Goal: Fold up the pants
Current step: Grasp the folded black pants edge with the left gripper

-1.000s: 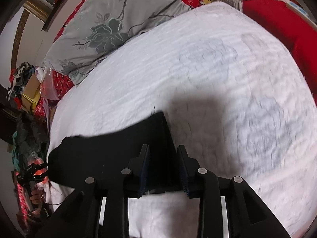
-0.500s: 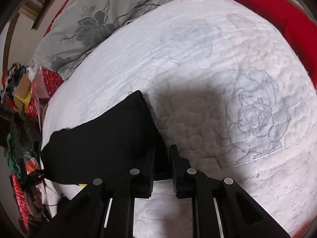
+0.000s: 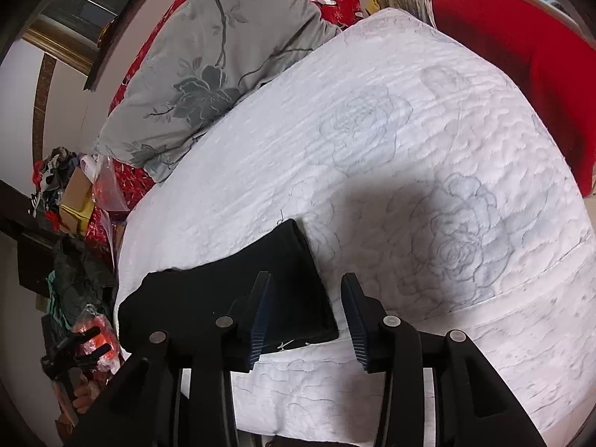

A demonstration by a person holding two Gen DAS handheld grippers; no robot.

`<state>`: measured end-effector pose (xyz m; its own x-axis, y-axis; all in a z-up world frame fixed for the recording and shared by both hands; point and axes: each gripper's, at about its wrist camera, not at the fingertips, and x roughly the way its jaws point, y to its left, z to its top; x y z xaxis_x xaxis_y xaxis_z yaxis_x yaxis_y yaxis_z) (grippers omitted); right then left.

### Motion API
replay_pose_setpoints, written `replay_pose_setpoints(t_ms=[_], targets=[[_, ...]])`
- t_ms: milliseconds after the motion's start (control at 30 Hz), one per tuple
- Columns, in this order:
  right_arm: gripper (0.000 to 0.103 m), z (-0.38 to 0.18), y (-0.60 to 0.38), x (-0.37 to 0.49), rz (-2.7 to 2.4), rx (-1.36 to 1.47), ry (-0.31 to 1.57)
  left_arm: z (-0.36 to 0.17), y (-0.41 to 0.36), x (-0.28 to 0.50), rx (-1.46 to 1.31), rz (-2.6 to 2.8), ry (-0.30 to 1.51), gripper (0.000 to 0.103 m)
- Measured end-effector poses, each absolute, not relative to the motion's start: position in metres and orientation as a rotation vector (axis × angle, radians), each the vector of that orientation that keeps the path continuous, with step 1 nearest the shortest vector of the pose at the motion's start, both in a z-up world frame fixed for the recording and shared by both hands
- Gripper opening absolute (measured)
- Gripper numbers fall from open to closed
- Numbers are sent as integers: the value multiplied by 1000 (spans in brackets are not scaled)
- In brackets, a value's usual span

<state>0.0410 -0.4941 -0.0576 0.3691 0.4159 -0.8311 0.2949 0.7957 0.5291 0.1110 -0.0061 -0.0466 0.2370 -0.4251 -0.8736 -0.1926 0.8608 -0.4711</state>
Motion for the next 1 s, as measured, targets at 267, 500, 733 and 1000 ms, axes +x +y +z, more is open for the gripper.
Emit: replay_pose_setpoints(t_ms=[267, 500, 733, 1000], targets=[[48, -51, -508, 48, 101, 664, 1258, -113, -205, 102, -568, -313, 1643, 69], [48, -66, -515, 60, 144, 684, 1300, -160, -250, 100, -647, -221, 1718, 65], [48, -97, -516, 77, 179, 780, 1344, -169, -270, 100, -707, -172, 1685, 66], [48, -117, -518, 88, 213, 845, 1368, -175, -290, 96, -736, -145, 1649, 81]])
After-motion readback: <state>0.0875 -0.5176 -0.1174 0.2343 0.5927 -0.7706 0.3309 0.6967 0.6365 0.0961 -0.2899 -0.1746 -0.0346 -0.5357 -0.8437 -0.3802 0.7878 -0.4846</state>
